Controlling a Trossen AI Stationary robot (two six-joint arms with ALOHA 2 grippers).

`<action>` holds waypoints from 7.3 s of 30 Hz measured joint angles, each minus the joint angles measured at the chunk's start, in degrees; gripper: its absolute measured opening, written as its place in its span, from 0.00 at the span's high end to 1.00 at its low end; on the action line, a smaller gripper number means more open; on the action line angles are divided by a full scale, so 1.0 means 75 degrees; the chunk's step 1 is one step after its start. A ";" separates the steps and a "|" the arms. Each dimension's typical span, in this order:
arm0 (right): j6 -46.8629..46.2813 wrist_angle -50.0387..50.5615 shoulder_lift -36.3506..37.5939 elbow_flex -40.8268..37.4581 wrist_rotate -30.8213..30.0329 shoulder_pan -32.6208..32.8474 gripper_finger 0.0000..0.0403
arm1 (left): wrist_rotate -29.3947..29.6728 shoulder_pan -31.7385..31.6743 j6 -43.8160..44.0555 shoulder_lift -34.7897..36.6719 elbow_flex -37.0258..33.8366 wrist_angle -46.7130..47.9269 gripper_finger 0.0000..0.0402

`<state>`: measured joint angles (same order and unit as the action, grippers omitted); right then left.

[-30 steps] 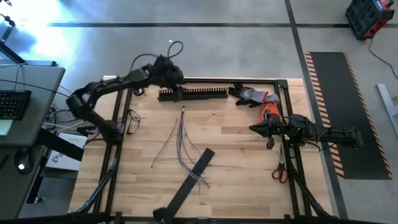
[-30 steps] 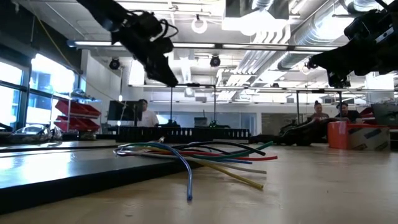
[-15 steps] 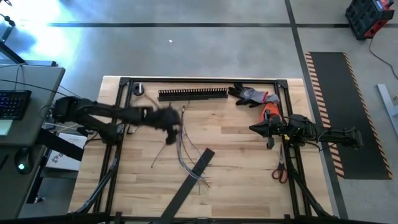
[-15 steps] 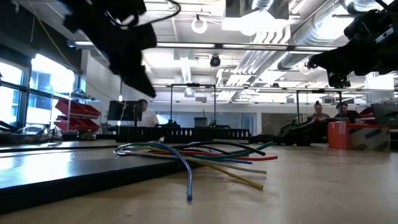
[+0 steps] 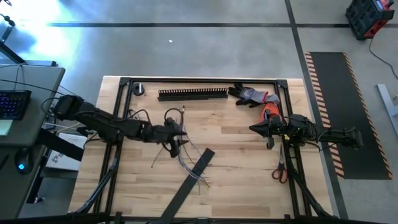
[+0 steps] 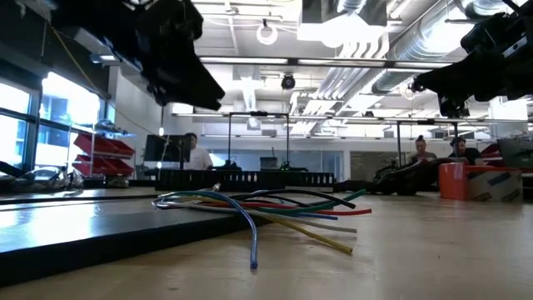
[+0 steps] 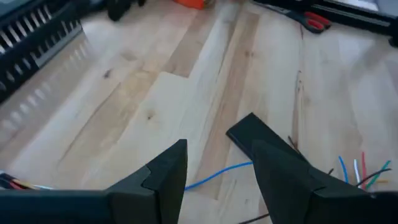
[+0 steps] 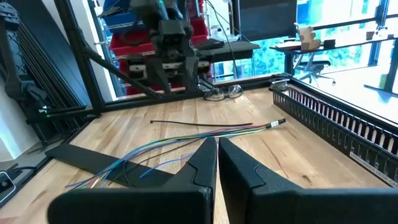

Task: Ziptie cables
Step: Move the black cable duct lid to the top right of the table

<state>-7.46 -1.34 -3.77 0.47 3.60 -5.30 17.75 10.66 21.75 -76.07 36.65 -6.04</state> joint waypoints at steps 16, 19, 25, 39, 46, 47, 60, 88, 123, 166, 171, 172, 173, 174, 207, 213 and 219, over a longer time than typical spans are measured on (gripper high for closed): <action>0.0001 0.0000 0.0000 0.0001 0.0000 -0.0001 1.00 | 0.1238 0.2788 0.5273 -0.1851 0.2446 0.4221 0.54; -0.0001 0.0000 0.0000 0.0001 0.0000 0.0000 1.00 | 0.0807 0.2969 0.5877 -0.2610 0.2848 0.4279 0.54; -0.0001 0.0000 0.0000 0.0001 0.0000 -0.0002 1.00 | -0.1019 0.2995 0.6058 -0.3807 0.3434 0.3793 0.47; 0.0001 0.0002 -0.0002 0.0001 0.0001 0.0001 1.00 | 0.0979 0.4387 0.7736 -0.4342 0.4991 0.5059 0.36; -0.0001 0.0002 -0.0002 0.0001 0.0000 -0.0002 1.00 | 0.2058 0.5084 0.9015 -0.5555 0.5435 0.4978 0.36; 0.0002 0.0000 -0.0001 0.0000 0.0000 -0.0002 1.00 | 0.1904 0.5081 0.9007 -0.5758 0.5438 0.4752 0.36; 0.0002 0.0005 0.0000 0.0001 0.0000 -0.0002 1.00 | 0.1738 0.4814 0.9078 -0.6106 0.5474 0.4908 0.37; 0.0001 0.0003 -0.0006 0.0001 0.0000 -0.0001 1.00 | 0.2684 0.4306 0.7957 -0.5883 0.6204 0.7138 0.37; 0.0000 0.0003 -0.0006 0.0001 -0.0002 0.0001 1.00 | 0.4798 0.5320 1.2030 -0.7458 0.6233 0.7734 0.29; -0.0001 0.0003 0.0000 0.0001 -0.0003 -0.0002 1.00 | 0.4484 0.5124 1.1024 -0.7674 0.6228 0.7200 0.37; -0.0001 0.0003 0.0000 0.0001 -0.0003 0.0001 1.00 | 0.4372 0.5108 1.1094 -0.7676 0.6224 0.7215 0.48; -0.0001 0.0003 0.0000 0.0001 -0.0003 -0.0001 1.00 | 0.4323 0.5104 1.1096 -0.7676 0.6227 0.7215 0.48; 0.0001 0.0003 0.0000 0.0001 -0.0003 -0.0001 1.00 | 0.4320 0.5102 1.1099 -0.7674 0.6227 0.7213 0.48; -0.0001 0.0003 0.0000 0.0001 -0.0003 0.0001 1.00 | 0.4323 0.5102 1.1108 -0.7665 0.6227 0.7215 0.48; 0.0002 0.0003 0.0000 0.0001 -0.0003 0.0001 1.00 | 0.3350 0.4248 0.6869 -0.6360 0.7766 0.6684 0.60; -0.0001 0.0003 0.0000 0.0001 -0.0003 -0.0001 1.00 | 0.2861 0.3838 0.6036 -0.6886 0.7775 0.6227 0.38; -0.0001 0.0003 0.0000 0.0001 -0.0003 -0.0002 1.00 | 0.2721 0.3657 0.6029 -0.7279 0.7775 0.6157 0.24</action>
<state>-7.46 -1.32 -3.77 0.47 3.57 -5.32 38.15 38.09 66.96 -130.67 94.96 40.14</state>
